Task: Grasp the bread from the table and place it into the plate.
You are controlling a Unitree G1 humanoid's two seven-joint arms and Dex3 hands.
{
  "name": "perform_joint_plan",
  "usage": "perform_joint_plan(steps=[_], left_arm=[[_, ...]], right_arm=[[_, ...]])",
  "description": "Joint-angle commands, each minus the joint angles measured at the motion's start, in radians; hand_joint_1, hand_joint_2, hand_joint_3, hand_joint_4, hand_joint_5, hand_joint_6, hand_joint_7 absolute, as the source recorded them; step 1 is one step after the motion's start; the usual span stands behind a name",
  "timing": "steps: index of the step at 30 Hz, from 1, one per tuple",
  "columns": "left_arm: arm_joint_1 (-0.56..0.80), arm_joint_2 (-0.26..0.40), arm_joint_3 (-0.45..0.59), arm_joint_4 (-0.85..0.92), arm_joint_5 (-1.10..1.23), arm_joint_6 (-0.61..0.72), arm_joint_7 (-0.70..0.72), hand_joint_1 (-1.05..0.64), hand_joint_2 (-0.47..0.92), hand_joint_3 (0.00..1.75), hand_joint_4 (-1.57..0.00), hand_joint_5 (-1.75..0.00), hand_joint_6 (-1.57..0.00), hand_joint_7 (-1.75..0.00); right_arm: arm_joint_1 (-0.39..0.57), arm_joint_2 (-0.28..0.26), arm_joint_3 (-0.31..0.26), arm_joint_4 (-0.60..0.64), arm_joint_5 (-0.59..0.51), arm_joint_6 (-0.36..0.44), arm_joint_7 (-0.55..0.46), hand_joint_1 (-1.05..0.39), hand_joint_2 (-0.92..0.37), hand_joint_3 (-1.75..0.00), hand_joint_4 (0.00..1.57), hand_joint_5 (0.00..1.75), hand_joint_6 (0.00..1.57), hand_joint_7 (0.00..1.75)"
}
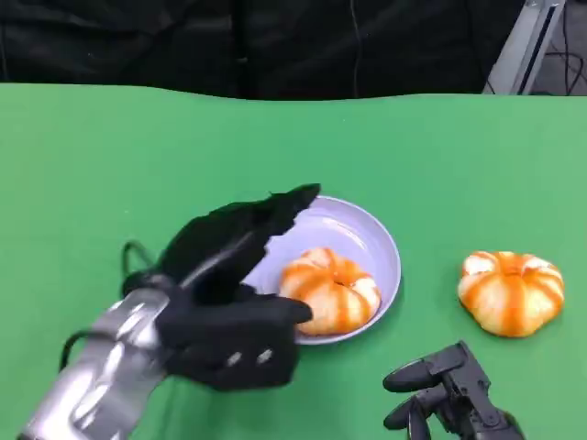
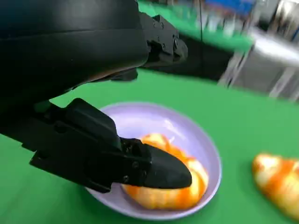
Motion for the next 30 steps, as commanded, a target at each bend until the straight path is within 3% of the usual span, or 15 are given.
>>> perform_joint_plan(steps=[1,8,9,10,13,17,22,30], left_arm=[[0.149,0.019,0.116,-0.017,-0.16,-0.193,0.074,-0.54,0.92,0.34,-0.58,-0.62,-0.51,-0.17],[0.31,-0.019,0.227,0.061,-0.376,-0.489,0.084,-0.25,0.92,0.32,-0.76,-0.97,-0.82,-0.3],[0.336,-0.035,0.24,0.071,-0.403,-0.526,0.089,-0.22,0.9,0.39,-0.77,-1.07,-0.86,-0.4],[0.352,-0.05,0.249,0.078,-0.419,-0.55,0.09,-0.18,0.81,0.58,-0.77,-1.18,-0.85,-0.61],[0.394,-0.084,0.269,0.078,-0.437,-0.586,0.087,-0.14,0.68,0.93,-0.78,-1.39,-0.8,-1.02],[0.469,-0.129,0.295,0.036,-0.446,-0.578,0.094,-0.09,0.57,1.2,-0.81,-1.6,-0.79,-1.33],[0.488,-0.161,0.299,0.045,-0.483,-0.595,0.066,-0.05,0.48,1.39,-0.83,-1.63,-0.76,-1.45],[0.454,-0.147,0.299,0.112,-0.568,-0.611,-0.052,-0.12,0.42,1.36,-0.83,-1.69,-0.77,-1.47]], right_arm=[[0.005,-0.002,0.002,-0.006,0.002,-0.006,-0.004,-0.08,-0.92,-1.0,0.13,1.75,0.0,1.75],[0.007,-0.008,-0.001,-0.005,0.008,-0.012,0.001,-0.07,-0.92,-1.0,0.13,1.75,0.0,1.75],[0.01,-0.009,-0.002,-0.007,0.009,-0.011,0.002,-0.07,-0.92,-1.0,0.13,1.75,0.0,1.75],[0.013,-0.011,-0.003,-0.01,0.01,-0.011,0.003,-0.07,-0.92,-1.0,0.12,1.75,0.0,1.75],[0.017,-0.014,-0.009,-0.014,0.016,-0.015,0.006,-0.07,-0.92,-1.0,0.12,1.75,0.0,1.75],[0.021,-0.021,-0.02,-0.019,0.02,-0.018,0.013,-0.07,-0.92,-1.01,0.11,1.75,0.0,1.75],[0.021,-0.028,-0.031,-0.021,0.006,-0.021,0.01,-0.06,-0.92,-1.0,0.11,1.75,0.0,1.75],[0.007,-0.028,-0.051,0.004,-0.007,-0.049,-0.001,-0.06,-0.92,-0.99,0.11,1.75,0.0,1.75]])
